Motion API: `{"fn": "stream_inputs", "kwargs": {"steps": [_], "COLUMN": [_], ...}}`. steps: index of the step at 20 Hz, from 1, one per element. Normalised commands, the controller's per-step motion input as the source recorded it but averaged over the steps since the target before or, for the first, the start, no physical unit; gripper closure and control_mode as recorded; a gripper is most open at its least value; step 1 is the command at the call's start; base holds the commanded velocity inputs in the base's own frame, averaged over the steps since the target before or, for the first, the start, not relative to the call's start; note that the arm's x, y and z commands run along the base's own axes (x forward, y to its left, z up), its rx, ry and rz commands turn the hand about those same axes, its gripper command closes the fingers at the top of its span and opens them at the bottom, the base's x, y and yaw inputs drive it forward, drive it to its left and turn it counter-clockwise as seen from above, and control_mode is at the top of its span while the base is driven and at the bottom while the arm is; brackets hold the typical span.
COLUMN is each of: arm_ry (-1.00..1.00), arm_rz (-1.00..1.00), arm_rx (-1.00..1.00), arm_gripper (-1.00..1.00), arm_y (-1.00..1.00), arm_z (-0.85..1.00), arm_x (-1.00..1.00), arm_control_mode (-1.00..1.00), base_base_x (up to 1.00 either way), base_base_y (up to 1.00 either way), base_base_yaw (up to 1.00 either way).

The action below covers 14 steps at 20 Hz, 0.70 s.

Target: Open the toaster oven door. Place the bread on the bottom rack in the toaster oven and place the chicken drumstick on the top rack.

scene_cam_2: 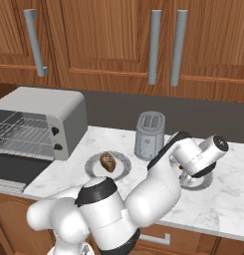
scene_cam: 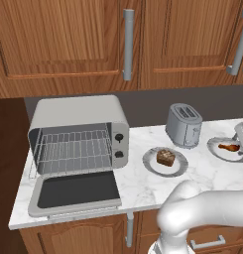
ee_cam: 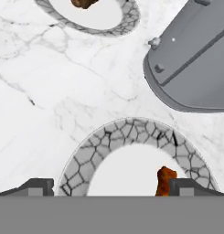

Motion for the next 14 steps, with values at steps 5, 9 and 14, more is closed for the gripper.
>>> {"fn": "stream_inputs", "kwargs": {"steps": [5, 9, 14], "arm_ry": [0.02, 0.04, 0.04], "arm_rz": [-0.03, -0.03, -0.01], "arm_rx": [0.00, 0.00, 0.00], "arm_gripper": [-1.00, -1.00, -1.00], "arm_y": [-0.29, -0.18, -0.07], "arm_z": [-0.16, -0.28, -0.41], "arm_x": [0.22, 0.17, 0.13], "arm_control_mode": [-1.00, -1.00, -1.00], "base_base_x": [0.00, 0.00, 0.00], "base_base_y": [0.00, 0.00, 0.00], "base_base_yaw": [0.00, 0.00, 0.00]}}
